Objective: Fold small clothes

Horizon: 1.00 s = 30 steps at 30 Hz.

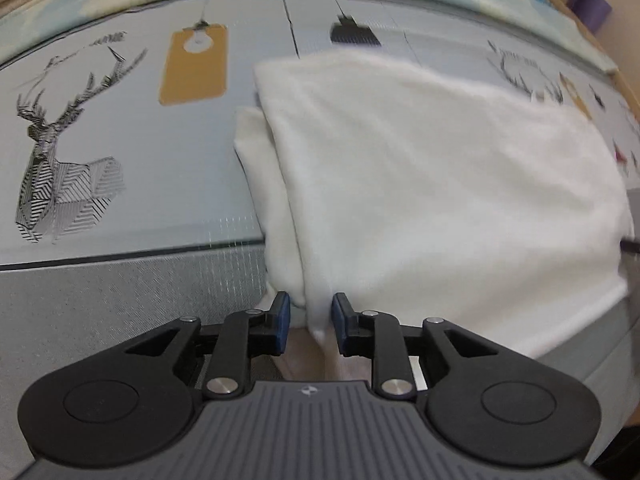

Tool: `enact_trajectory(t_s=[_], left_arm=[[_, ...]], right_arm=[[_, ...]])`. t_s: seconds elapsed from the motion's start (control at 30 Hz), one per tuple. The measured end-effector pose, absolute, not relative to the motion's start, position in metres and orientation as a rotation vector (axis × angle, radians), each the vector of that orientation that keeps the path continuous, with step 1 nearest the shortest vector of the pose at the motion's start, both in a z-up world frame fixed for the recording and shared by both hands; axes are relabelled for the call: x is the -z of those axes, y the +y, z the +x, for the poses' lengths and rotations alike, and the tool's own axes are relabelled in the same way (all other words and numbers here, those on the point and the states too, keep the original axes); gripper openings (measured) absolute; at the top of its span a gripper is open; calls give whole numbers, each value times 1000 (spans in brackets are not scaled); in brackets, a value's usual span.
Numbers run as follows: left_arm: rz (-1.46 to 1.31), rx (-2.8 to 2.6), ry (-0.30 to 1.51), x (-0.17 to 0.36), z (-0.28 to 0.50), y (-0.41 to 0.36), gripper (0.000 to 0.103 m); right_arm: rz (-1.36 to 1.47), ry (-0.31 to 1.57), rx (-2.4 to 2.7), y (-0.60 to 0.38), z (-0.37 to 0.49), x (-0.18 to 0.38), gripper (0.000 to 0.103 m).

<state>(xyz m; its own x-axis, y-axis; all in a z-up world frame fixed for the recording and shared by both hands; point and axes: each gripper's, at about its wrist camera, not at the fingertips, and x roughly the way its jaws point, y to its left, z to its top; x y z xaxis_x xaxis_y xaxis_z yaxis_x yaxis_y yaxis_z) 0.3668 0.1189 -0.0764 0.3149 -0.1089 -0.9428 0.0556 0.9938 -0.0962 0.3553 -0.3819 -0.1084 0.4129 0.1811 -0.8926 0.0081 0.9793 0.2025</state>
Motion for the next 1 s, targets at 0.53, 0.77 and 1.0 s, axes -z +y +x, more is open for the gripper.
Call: enact_trajectory(t_s=[0.53,0.77,1.0], left_arm=[[-244,-163,1032,-23,336,158,52],[-195,-171,1042,-16,314,159,55],[-170,-164,1082,5,324,159,55]], right_arm=[[-54,736,-210,-268,316,21,49],[-119,678,-491,-138,266,29,44],[-483,575,-772,-19,213,69,42]])
